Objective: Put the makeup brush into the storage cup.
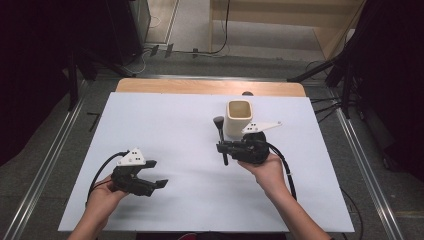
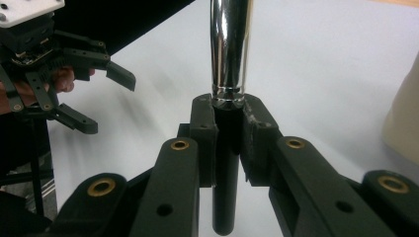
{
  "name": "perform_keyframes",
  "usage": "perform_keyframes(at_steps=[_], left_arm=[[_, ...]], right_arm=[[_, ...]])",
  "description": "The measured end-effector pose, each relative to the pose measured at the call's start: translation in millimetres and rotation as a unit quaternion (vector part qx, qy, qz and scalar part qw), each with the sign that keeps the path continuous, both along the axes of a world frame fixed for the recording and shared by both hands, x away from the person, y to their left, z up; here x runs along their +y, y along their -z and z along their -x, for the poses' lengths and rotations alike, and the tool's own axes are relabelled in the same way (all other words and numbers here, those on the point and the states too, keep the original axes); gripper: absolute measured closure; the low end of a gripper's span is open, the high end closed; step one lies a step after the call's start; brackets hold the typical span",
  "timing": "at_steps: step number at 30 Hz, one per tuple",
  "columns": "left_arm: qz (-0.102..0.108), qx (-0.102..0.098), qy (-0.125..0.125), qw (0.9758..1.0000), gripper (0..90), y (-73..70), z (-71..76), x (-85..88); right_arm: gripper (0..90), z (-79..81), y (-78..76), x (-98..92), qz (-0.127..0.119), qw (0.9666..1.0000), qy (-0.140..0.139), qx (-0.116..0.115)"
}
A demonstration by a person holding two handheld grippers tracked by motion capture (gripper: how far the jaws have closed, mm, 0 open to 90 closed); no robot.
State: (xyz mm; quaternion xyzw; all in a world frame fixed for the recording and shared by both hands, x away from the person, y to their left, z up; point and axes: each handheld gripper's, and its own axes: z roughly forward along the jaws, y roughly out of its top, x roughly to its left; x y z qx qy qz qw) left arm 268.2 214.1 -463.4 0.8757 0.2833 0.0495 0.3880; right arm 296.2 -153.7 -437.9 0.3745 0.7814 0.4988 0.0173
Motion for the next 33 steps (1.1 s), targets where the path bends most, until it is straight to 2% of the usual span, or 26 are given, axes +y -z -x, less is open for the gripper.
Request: perform_keyframes(at_steps=[9,23,33], left_arm=[[0.003,0.001,0.001,1.0,21.6,0.1,-0.1,0.1],[-0.004,0.0,0.001,1.0,21.6,0.3,-0.5,0.4],[-0.004,0.001,0.003,1.0,21.7,0.3,-0.4,0.2]], right_arm=[[79.6,-6.2,-8.6,-5.5,0.0,0.9999,0.011,-0.005],[79.7,-18.3,-21.7,-20.7,0.001,0.9992,0.035,-0.018],[79.7,-26.1,-25.2,-29.1,0.004,0.9983,0.053,-0.022]])
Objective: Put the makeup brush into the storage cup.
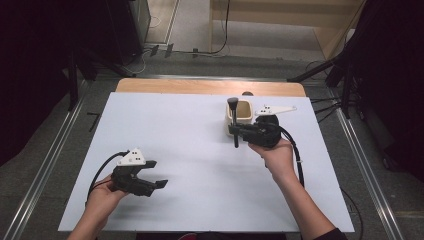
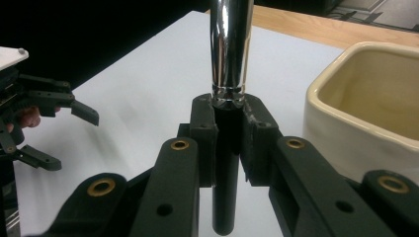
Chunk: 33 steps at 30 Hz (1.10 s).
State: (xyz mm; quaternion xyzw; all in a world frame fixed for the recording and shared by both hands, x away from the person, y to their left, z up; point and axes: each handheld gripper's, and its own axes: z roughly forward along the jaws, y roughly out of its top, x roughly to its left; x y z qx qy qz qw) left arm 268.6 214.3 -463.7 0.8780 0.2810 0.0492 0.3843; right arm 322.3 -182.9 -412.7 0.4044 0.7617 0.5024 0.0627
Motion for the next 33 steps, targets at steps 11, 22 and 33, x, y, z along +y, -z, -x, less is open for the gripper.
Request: perform_keyframes(at_steps=[11,22,33], left_arm=[[0.003,0.0,0.0,1.0,21.6,0.0,-1.7,-1.3],[0.004,0.001,0.005,1.0,21.6,0.1,-3.2,-3.1],[0.002,0.002,0.008,1.0,21.6,1.1,-3.1,-3.7]], right_arm=[[79.7,-9.5,-9.2,-11.8,-0.001,0.9996,0.024,-0.01],[79.7,-27.7,-16.0,-11.7,0.012,0.9987,0.047,-0.015],[79.7,-45.3,-32.9,-10.8,0.017,0.9969,0.071,-0.028]])
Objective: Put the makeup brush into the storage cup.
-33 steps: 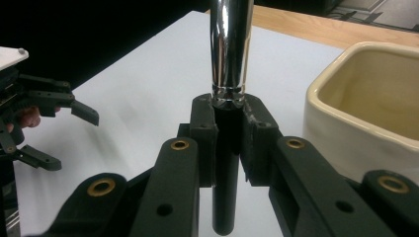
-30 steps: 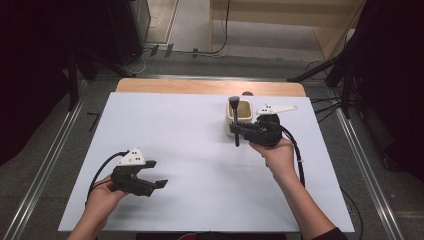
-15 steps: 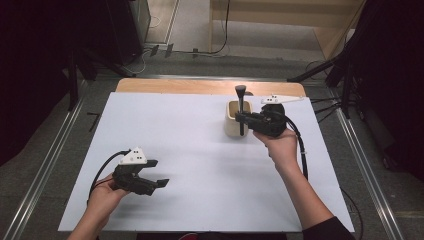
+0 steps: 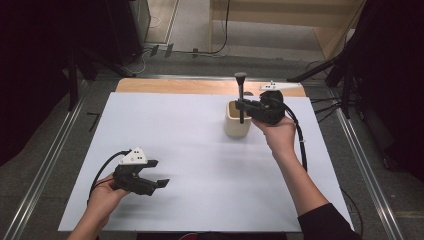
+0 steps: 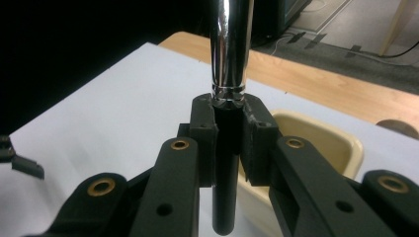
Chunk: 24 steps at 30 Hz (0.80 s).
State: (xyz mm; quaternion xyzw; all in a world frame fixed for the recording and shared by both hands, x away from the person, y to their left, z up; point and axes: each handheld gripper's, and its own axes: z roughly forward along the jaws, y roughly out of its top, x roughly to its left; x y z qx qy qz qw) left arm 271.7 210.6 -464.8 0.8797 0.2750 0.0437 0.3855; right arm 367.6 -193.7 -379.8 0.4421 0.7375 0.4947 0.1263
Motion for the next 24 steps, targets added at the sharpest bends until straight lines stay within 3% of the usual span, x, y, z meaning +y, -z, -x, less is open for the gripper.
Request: perform_keyframes(at_steps=[4,14,24], left_arm=[[0.002,-0.001,-0.001,1.0,21.6,-0.2,-0.4,0.7],[0.0,0.001,0.002,1.0,21.6,-0.1,-0.3,0.1],[0.001,0.001,0.005,1.0,21.6,0.1,-0.3,-0.4]], right_arm=[[79.6,-3.1,-1.4,-0.3,-0.008,0.9998,0.01,-0.012],[79.6,-20.1,-6.9,2.7,0.004,0.9984,0.04,-0.04],[79.6,-31.7,3.7,4.1,0.008,0.9959,0.074,-0.052]])
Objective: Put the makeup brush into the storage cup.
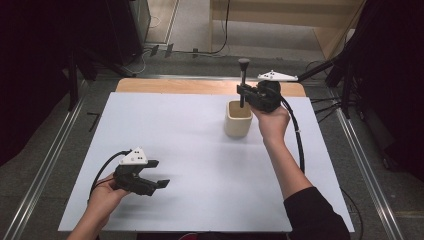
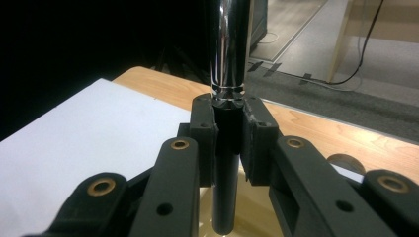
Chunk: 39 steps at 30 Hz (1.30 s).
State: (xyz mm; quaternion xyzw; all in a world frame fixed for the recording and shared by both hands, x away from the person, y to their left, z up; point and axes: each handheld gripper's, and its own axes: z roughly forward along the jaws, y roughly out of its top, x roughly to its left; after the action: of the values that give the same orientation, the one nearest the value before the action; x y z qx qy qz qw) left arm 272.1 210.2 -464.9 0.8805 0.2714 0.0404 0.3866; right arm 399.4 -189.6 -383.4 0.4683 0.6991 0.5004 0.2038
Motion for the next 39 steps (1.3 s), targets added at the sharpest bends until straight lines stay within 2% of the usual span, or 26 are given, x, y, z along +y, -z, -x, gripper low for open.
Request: perform_keyframes(at_steps=[5,12,18,22,31,39], left_arm=[[0.001,-0.001,0.001,1.0,21.6,-0.3,-0.1,0.1],[0.0,-0.001,0.003,1.0,21.6,-0.2,0.1,-0.5],[0.001,-0.001,0.002,1.0,21.6,-0.3,0.0,-0.1],[0.0,-0.001,0.004,1.0,21.6,-0.3,0.2,-0.3],[0.0,-0.001,0.005,1.0,21.6,-0.2,0.3,-0.6],[0.003,-0.002,0.003,1.0,21.6,-0.8,0.7,-0.5]], right_arm=[[79.6,-4.4,5.3,-1.1,0.0,0.9998,0.017,-0.01],[79.6,-6.6,14.2,-1.5,-0.006,0.9994,0.031,-0.009],[79.6,-7.5,19.9,-0.8,-0.005,0.9995,0.032,0.0],[79.6,-6.4,22.2,-0.2,-0.008,0.9994,0.034,-0.006],[79.6,-5.8,34.4,-2.5,-0.013,0.9992,0.037,0.01],[79.6,-4.6,40.2,2.3,-0.01,0.9994,0.034,0.006]])
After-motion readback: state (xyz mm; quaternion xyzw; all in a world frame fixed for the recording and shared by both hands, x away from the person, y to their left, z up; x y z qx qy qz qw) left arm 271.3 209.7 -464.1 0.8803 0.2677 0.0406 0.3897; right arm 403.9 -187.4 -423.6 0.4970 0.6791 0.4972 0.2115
